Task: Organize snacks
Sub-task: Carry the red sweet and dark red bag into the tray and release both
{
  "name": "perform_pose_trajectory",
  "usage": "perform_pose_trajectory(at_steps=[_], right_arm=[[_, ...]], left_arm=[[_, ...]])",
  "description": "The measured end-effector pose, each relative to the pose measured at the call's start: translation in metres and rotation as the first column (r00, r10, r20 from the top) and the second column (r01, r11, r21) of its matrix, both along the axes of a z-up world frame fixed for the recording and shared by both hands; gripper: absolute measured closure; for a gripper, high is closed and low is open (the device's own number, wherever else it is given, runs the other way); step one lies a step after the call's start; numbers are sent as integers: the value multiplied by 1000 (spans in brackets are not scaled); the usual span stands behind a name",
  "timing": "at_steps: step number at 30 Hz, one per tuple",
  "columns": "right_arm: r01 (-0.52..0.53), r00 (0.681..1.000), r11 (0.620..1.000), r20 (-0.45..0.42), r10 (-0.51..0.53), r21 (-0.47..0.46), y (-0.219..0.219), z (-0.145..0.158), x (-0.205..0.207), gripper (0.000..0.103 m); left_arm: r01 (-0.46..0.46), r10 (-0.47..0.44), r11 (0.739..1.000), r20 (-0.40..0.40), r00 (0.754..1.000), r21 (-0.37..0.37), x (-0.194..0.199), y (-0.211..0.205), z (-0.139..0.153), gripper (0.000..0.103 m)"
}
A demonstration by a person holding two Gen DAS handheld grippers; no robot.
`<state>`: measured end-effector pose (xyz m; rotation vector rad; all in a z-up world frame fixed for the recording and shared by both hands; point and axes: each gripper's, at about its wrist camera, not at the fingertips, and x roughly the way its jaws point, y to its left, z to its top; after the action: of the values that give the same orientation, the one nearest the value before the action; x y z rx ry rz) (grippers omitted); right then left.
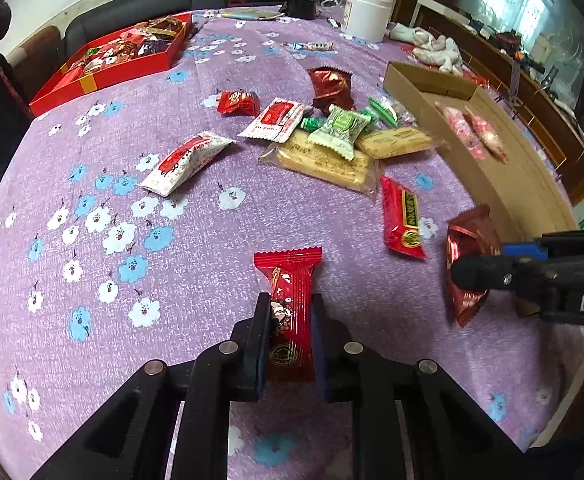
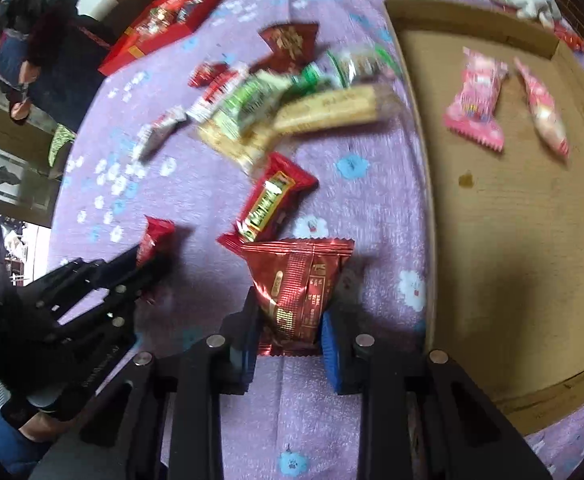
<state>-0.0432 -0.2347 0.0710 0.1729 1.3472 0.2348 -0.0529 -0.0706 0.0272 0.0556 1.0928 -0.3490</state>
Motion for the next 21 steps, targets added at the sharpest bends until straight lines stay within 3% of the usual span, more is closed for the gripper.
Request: perform_pose_trajectory(at_steps=[9,21], right_arm=[[0,999,997,45,-4,83,-18,21,-8,77],[116,991,986,57,-124,122,-72,28,-23,77]], left_arm=[[14,-13,998,17,1000,-60,-4,-12,22,85],[119,-117,990,40,992,-75,-1,-66,42,85]])
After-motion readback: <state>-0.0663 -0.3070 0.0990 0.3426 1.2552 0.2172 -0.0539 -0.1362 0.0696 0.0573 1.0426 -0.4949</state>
